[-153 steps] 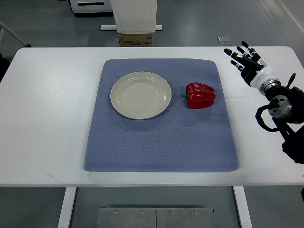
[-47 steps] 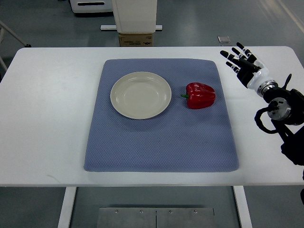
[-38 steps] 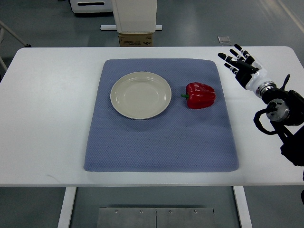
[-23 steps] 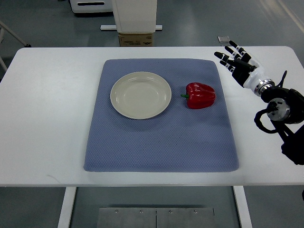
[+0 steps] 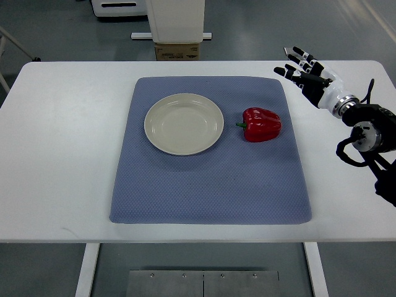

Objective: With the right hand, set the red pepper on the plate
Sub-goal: 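Move the right hand toward the red bell pepper, then lower the right hand over the red pepper and close fingers around it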

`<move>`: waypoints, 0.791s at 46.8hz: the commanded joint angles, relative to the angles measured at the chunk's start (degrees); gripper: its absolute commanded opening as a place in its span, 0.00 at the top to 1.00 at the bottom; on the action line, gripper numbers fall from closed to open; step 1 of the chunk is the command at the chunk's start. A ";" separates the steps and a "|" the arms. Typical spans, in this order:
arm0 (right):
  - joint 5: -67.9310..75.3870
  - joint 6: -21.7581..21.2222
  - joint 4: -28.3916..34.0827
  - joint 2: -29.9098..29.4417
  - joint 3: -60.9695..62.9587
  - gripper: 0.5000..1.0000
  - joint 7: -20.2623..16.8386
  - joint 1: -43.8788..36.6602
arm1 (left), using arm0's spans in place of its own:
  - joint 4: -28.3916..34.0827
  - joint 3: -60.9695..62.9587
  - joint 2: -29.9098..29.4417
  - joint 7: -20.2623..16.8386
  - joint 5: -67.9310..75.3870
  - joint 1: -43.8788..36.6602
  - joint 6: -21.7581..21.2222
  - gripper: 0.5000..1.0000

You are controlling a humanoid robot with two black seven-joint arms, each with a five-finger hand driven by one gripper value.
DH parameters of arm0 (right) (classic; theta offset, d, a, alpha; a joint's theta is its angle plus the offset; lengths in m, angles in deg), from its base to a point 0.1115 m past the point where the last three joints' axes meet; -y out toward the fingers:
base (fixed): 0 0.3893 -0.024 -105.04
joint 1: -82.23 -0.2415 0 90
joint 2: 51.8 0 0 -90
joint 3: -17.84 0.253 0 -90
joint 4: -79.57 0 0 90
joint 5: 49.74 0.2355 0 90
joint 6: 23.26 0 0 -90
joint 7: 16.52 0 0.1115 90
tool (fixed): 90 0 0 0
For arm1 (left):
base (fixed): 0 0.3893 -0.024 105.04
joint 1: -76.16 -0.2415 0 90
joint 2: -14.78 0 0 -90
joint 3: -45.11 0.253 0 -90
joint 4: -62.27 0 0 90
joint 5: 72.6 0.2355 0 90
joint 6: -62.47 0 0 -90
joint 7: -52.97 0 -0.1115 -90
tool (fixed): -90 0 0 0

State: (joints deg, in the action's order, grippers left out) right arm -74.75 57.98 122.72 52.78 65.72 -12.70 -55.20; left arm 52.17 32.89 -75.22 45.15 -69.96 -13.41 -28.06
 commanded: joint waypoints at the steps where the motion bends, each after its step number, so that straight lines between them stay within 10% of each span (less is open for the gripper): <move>1: -2.76 -1.34 0.18 0.27 -0.68 0.00 0.67 -0.29 | 0.00 0.00 0.00 0.00 0.00 0.00 0.00 0.00; 37: -22.45 -3.54 4.13 4.93 -23.27 0.01 11.48 -8.55 | 0.00 0.00 0.00 0.00 0.00 0.00 0.00 0.00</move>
State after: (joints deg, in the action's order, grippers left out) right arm -95.82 54.38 126.51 57.74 43.67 -1.79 -63.20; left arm 52.17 32.89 -75.22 45.15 -69.96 -13.41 -28.06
